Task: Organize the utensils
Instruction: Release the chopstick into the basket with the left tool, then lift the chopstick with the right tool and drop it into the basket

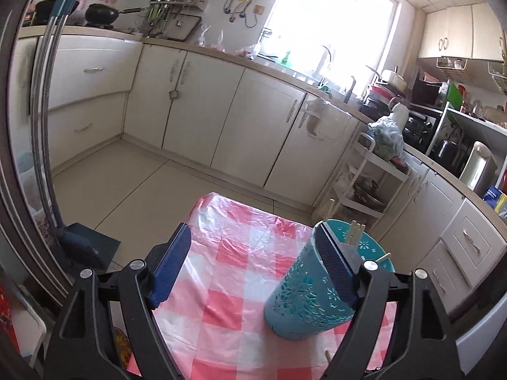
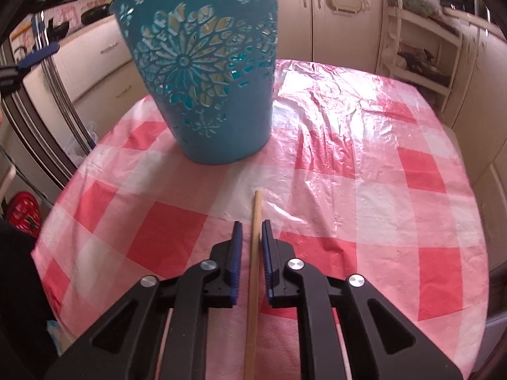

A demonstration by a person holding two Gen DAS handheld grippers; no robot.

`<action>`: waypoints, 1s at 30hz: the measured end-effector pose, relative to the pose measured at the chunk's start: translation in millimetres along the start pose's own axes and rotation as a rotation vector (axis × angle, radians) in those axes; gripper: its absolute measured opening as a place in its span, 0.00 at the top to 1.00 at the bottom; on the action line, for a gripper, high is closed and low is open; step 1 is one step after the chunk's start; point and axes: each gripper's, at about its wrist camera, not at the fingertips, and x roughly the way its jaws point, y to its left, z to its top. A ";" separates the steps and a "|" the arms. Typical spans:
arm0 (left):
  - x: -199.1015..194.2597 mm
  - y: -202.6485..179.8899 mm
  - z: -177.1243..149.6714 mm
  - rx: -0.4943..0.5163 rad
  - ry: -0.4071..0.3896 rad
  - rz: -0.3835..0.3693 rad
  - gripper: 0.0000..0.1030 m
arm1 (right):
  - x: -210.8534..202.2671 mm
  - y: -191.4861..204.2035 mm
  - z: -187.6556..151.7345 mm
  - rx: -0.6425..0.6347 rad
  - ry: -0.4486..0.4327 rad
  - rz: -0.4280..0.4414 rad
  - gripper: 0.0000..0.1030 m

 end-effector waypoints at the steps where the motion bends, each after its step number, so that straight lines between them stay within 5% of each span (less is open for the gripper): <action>1: 1.3 3.9 0.0 -0.005 0.002 0.009 0.25 | -0.5 3.1 -0.1 -0.017 -0.003 -0.016 0.91; 6: 10.7 11.5 -0.1 -0.031 0.031 0.033 0.25 | -17.0 -20.0 3.3 0.115 -0.014 0.095 0.95; 18: 16.4 9.0 -3.2 -0.040 0.040 0.047 0.25 | -130.4 -34.6 83.8 0.233 -0.369 0.415 0.95; 25: 16.3 6.8 -3.8 -0.046 0.048 0.039 0.25 | -136.6 -30.5 171.1 0.275 -0.584 0.382 0.95; 30: 17.9 6.2 -3.0 -0.053 0.057 0.030 0.24 | -101.6 -35.0 204.3 0.339 -0.637 0.320 0.95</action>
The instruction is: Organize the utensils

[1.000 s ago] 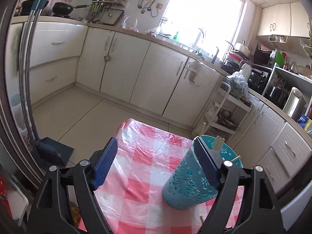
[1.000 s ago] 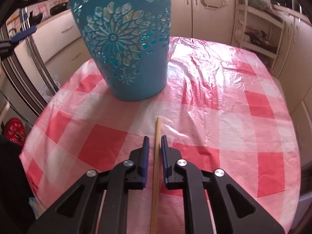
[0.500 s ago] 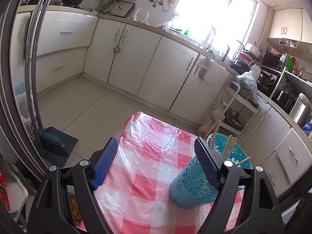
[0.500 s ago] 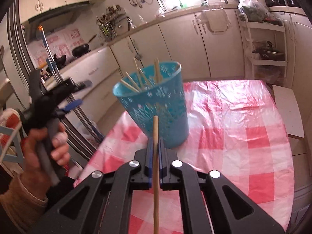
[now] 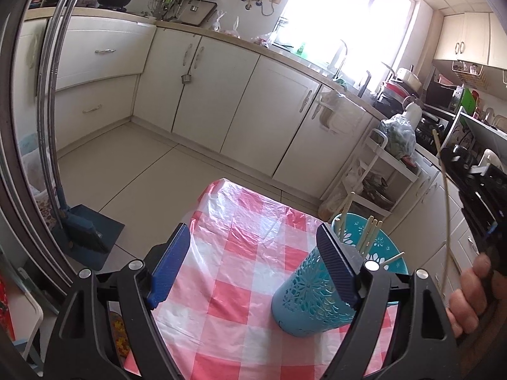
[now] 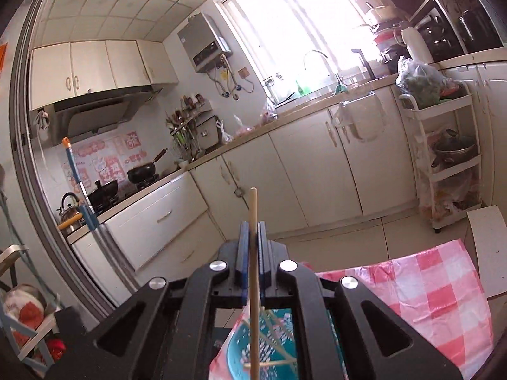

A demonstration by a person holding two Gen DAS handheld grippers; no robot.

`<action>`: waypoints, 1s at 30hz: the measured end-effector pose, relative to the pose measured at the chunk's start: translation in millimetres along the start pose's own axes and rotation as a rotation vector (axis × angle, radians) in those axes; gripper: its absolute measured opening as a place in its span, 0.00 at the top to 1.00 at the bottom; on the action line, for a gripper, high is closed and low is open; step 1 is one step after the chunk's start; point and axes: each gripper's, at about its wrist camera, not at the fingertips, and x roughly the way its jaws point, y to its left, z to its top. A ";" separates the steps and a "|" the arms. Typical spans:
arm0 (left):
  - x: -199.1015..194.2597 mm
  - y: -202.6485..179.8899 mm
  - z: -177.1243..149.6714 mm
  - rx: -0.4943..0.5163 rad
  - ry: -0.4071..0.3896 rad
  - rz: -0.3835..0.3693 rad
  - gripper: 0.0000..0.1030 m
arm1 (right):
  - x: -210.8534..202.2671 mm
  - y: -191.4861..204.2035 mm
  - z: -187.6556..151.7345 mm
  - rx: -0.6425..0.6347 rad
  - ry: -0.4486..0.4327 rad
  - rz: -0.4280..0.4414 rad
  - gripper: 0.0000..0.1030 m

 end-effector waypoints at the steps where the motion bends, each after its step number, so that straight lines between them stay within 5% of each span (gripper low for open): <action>1: 1.0 0.9 0.4 -0.004 0.004 -0.002 0.24 | 5.7 -3.5 -2.3 0.003 0.001 -0.013 0.95; 16: 8.7 1.3 0.6 -0.011 0.044 -0.011 0.20 | 20.5 -11.3 -60.8 -0.123 0.169 -0.072 0.93; 19: 10.3 -3.6 -1.9 0.023 0.056 0.007 0.16 | 11.1 -10.6 -72.1 -0.157 0.197 -0.091 0.76; 24: 11.4 -14.9 -8.8 0.108 0.075 0.050 0.13 | -17.4 -12.0 -71.9 -0.165 0.193 -0.124 0.63; 26: 7.3 -20.0 -8.1 0.135 0.088 0.060 0.12 | -35.9 -10.3 -68.4 -0.158 0.184 -0.159 0.37; 30: -25.2 -33.4 -5.8 0.174 0.055 0.085 0.07 | -77.1 -1.9 -63.4 -0.173 0.174 -0.235 0.13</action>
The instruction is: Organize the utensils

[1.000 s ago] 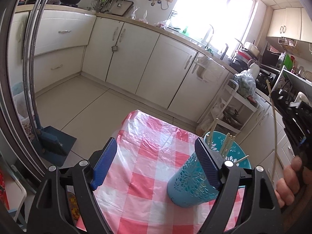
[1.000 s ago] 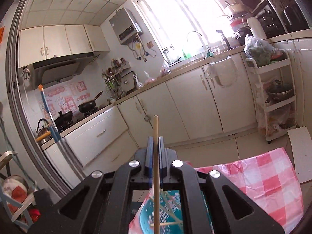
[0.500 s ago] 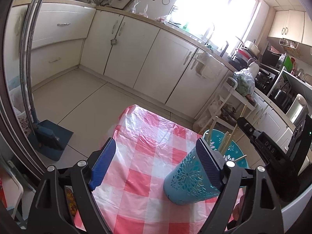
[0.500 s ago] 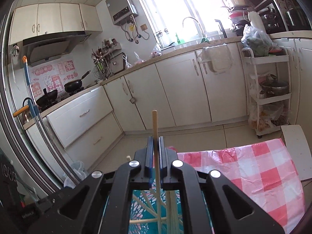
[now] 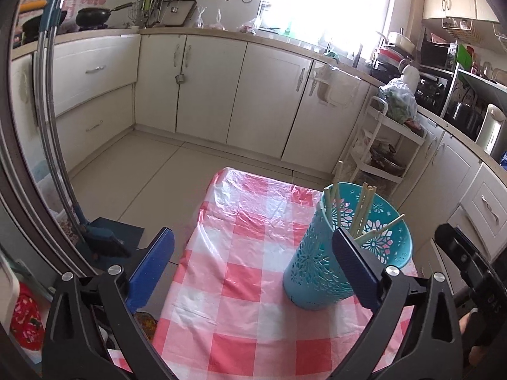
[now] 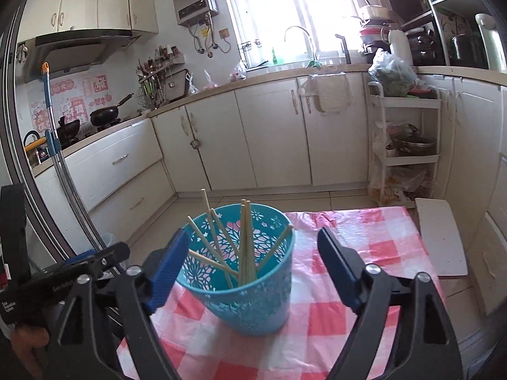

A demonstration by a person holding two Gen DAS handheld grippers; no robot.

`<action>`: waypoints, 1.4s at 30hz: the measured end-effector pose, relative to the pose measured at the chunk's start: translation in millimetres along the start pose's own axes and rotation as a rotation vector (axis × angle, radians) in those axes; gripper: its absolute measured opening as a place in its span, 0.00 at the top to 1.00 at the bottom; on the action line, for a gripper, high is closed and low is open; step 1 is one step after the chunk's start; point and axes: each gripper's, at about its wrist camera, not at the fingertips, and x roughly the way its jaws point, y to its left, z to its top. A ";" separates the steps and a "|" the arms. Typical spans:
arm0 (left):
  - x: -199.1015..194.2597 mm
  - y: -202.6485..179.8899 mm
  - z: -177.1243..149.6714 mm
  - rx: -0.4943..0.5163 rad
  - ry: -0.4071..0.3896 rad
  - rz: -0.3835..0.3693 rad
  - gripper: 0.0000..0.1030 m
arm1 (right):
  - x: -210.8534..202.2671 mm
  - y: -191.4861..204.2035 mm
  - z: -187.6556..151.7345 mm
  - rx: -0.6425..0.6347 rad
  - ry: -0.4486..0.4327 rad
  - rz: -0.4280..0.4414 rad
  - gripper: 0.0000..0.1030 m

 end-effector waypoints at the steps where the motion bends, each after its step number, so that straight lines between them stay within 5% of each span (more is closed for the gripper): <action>1: -9.8 -3.7 -1.2 0.019 -0.004 0.006 0.07 | -11.4 -0.9 -1.6 0.004 0.006 -0.014 0.09; 12: -110.7 -36.3 -29.4 0.190 0.025 0.091 0.07 | -98.3 10.1 -14.9 0.037 0.042 -0.015 0.07; 33: -249.4 -29.1 -82.5 0.158 0.048 0.081 0.07 | -234.5 55.3 -65.0 0.056 0.030 -0.005 0.07; 42: -286.9 -32.7 -92.0 0.176 -0.026 0.106 0.07 | -258.3 63.7 -68.8 0.031 -0.033 -0.022 0.07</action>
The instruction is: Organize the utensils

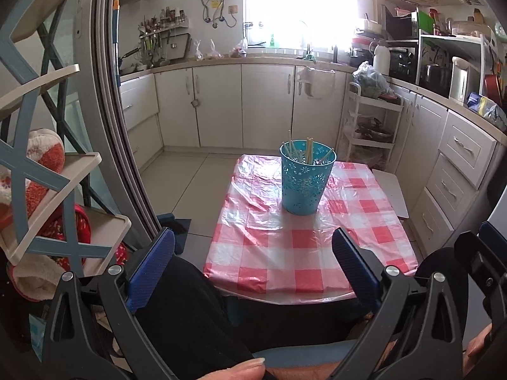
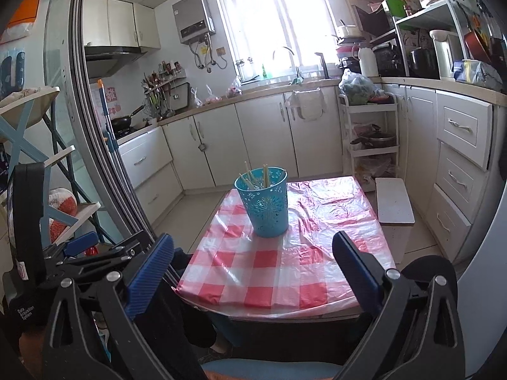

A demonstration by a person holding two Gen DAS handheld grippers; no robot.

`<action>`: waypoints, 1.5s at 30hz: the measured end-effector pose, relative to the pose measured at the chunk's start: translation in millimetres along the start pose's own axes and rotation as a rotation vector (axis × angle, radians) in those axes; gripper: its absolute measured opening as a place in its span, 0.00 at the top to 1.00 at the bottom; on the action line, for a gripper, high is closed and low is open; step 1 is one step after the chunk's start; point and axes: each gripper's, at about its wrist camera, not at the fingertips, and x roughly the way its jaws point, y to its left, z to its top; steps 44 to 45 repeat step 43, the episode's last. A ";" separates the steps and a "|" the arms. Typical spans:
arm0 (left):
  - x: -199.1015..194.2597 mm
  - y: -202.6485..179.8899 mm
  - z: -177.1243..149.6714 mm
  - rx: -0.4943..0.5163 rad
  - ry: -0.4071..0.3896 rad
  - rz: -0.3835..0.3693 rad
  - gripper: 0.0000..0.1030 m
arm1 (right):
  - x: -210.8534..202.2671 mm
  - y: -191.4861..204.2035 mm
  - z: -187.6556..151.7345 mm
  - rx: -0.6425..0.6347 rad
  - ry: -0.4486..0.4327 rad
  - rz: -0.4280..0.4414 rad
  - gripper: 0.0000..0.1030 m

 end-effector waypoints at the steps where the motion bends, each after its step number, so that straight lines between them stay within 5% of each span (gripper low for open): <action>1: -1.9 1.9 0.5 -0.008 -0.003 0.001 0.07 | -1.4 1.7 -0.8 -0.006 -0.002 0.003 0.07; 23: -0.2 5.5 0.9 -0.005 0.012 -0.004 0.07 | 2.0 3.7 -5.7 -0.011 0.030 0.012 0.07; 29: -0.9 13.7 -1.2 -0.049 -0.013 -0.104 0.07 | 5.2 2.7 -6.7 -0.006 0.044 0.011 0.07; 34: -2.2 11.9 -1.2 -0.012 -0.045 -0.056 0.07 | 3.6 5.2 -4.9 -0.013 0.035 0.009 0.07; 45: 25.9 4.2 -8.1 0.022 0.076 -0.044 0.07 | 3.8 6.0 -4.1 -0.018 0.032 0.006 0.07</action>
